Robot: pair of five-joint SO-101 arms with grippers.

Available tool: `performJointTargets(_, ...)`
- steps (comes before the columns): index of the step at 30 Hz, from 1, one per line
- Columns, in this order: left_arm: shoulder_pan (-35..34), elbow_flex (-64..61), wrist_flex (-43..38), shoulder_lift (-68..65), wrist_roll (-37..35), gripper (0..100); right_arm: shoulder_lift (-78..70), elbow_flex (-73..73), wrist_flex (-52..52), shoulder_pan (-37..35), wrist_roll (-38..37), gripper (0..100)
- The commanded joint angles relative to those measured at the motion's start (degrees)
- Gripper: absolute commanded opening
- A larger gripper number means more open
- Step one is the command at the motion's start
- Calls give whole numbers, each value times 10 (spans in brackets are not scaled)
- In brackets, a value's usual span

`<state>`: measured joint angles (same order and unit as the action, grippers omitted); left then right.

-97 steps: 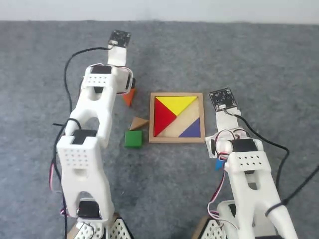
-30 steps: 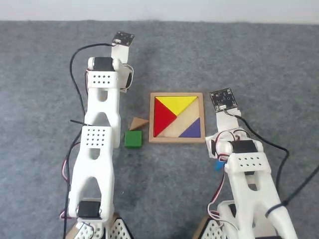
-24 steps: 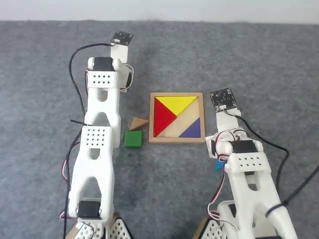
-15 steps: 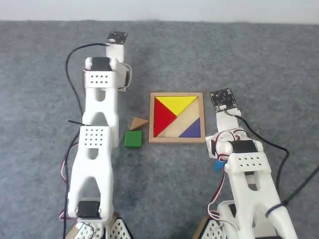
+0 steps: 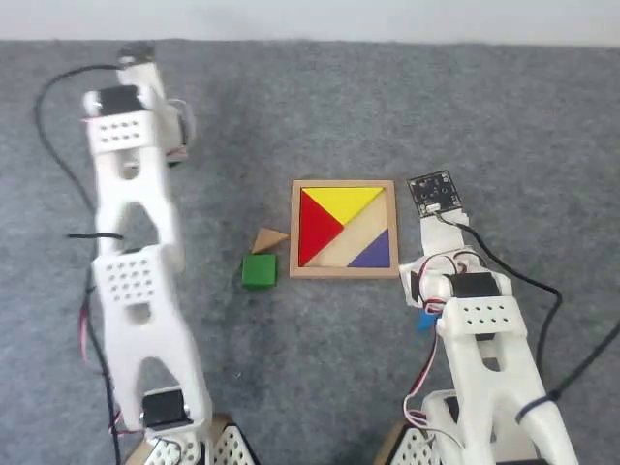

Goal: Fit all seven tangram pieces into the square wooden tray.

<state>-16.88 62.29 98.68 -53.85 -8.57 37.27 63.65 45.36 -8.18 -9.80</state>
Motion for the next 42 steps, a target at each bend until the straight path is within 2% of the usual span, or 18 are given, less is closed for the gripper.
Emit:
performJointTargets(1,-71,-227,8,282,6,12,22,-3,-16,7,-4,9)
performJointTargets(5,-138,-439,-62,466,69,12,21,-2,-14,7,-4,9)
performJointTargets(12,-272,-770,-271,692,193,13,26,11,-18,7,-4,9)
performJointTargets(15,-363,-829,-326,721,207,14,26,11,-18,7,-4,9)
performJointTargets(20,-521,-822,-411,684,211,15,26,13,-18,7,-4,9)
performJointTargets(23,-600,-768,-444,623,211,16,26,13,-18,7,-4,9)
performJointTargets(27,-671,-633,-441,506,204,16,26,13,-18,7,-4,9)
performJointTargets(30,-714,-497,-441,402,154,17,26,13,-18,7,-4,9)
performJointTargets(36,-738,-162,-405,173,128,17,26,13,-18,6,-4,9)
performJointTargets(42,-735,178,-410,-76,32,16,26,14,-18,7,-4,9)
